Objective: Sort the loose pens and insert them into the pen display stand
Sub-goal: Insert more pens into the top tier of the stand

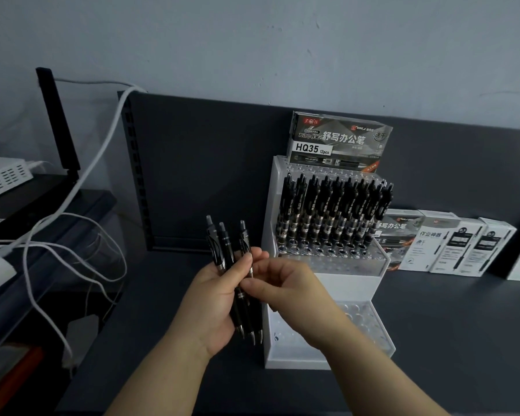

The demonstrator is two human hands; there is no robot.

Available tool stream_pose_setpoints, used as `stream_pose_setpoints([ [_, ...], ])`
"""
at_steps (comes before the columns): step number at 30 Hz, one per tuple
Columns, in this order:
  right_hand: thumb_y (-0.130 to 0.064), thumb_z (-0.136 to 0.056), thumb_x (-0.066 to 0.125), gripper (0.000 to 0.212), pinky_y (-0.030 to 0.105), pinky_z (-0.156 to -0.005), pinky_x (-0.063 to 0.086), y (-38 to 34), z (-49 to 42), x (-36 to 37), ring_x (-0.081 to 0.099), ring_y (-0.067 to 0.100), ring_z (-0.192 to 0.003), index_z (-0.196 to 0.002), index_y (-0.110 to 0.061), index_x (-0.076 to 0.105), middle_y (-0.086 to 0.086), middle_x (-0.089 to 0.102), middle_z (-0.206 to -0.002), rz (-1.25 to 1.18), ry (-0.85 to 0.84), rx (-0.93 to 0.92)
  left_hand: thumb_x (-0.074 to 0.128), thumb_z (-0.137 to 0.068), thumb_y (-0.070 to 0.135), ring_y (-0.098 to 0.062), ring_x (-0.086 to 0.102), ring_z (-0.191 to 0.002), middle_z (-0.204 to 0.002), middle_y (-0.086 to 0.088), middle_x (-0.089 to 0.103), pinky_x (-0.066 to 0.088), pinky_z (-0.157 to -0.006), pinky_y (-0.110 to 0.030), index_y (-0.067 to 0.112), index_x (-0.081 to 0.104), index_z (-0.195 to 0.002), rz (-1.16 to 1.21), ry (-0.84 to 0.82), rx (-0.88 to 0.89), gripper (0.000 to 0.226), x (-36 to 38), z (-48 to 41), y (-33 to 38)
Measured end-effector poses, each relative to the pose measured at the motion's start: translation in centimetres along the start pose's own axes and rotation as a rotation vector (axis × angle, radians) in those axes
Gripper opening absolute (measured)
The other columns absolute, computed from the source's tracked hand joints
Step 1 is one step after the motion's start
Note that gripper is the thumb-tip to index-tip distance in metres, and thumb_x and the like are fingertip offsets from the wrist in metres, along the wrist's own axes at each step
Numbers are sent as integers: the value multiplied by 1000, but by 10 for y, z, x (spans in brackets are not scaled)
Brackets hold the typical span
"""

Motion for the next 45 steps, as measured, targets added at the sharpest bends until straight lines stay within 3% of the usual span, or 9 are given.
stream_pose_setpoints([
  [5, -11, -87, 63, 10, 9, -53, 42, -10, -2, -14, 55, -5, -51, -80, -16, 69, -9, 65, -62, 31, 159, -50, 58, -80, 24, -24, 68, -102, -107, -10, 72, 52, -83, -39, 10, 67, -110, 7, 16, 8, 34, -2, -2, 1],
  [9, -19, -88, 62, 6, 10, -52, 43, -26, -11, -49, 51, -6, -51, -89, -20, 68, -12, 62, -65, 140, 486, -211, 55, -91, 20, -10, 57, -56, -64, 1, 61, 50, -54, -24, 13, 68, -103, -51, 118, 10, 19, -6, -2, 4],
  [14, -21, -90, 61, 5, 7, -56, 40, -37, -21, -73, 53, -6, -58, -88, -25, 62, -18, 60, -70, 297, 697, -345, 52, -93, 31, -6, 33, -43, -54, 3, 45, 31, -40, -18, 10, 61, -102, -48, 161, 14, 25, -2, -3, 3],
  [17, -20, -91, 59, 7, 22, -61, 45, -31, -28, -72, 53, 1, -59, -89, -17, 65, -15, 60, -67, 416, 682, -288, 49, -96, 29, -7, 33, -41, -54, 1, 48, 29, -39, -19, 12, 56, -94, 8, 177, 5, 18, 1, -2, 4],
  [20, -22, -92, 57, 18, 31, -59, 44, -22, -33, -66, 58, 18, -63, -96, -6, 64, 6, 67, -74, 589, 609, -233, 46, -97, 20, -8, 34, -41, -56, -1, 50, 29, -38, -19, 13, 51, -86, 10, 178, 22, 14, 4, -2, 5],
  [26, -22, -94, 54, 25, 14, -59, 29, -12, -37, -60, 55, 15, -80, -114, -7, 53, 5, 68, -106, 674, 563, -191, 48, -96, 17, -9, 38, -46, -61, -2, 53, 32, -42, -20, 13, 54, -89, -9, 154, 57, 11, 5, -1, 5],
  [37, -25, -95, 51, 22, 25, -62, 36, -11, -43, -62, 49, 16, -72, -108, -8, 57, 7, 67, -93, 797, 505, -124, 48, -96, 17, -12, 57, -63, -71, -2, 62, 48, -57, -25, 11, 65, -100, -47, 140, 123, 18, 12, 1, 8],
  [43, -23, -87, 64, 12, 12, -59, 40, -20, -17, -57, 54, 9, -73, -88, -24, 52, -7, 58, -80, 542, 540, -248, 48, -95, 17, -19, 68, -86, -83, -4, 69, 53, -78, -34, 11, 67, -96, 50, 126, 120, 20, 19, -1, 6],
  [45, -24, -84, 67, 12, 11, -59, 44, -21, -5, -45, 56, 3, -67, -80, -27, 56, -8, 61, -76, 440, 381, -232, 48, -94, 19, -24, 66, -98, -92, -7, 70, 52, -87, -38, 12, 67, -97, 51, 104, 117, 21, 23, -1, 3],
])
Point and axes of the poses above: each hand's wrist, its own z-axis away from the middle knuckle, its own x-axis out of the palm, y = z × x, the point moved 3 cm from there along -z, towards the middle knuckle
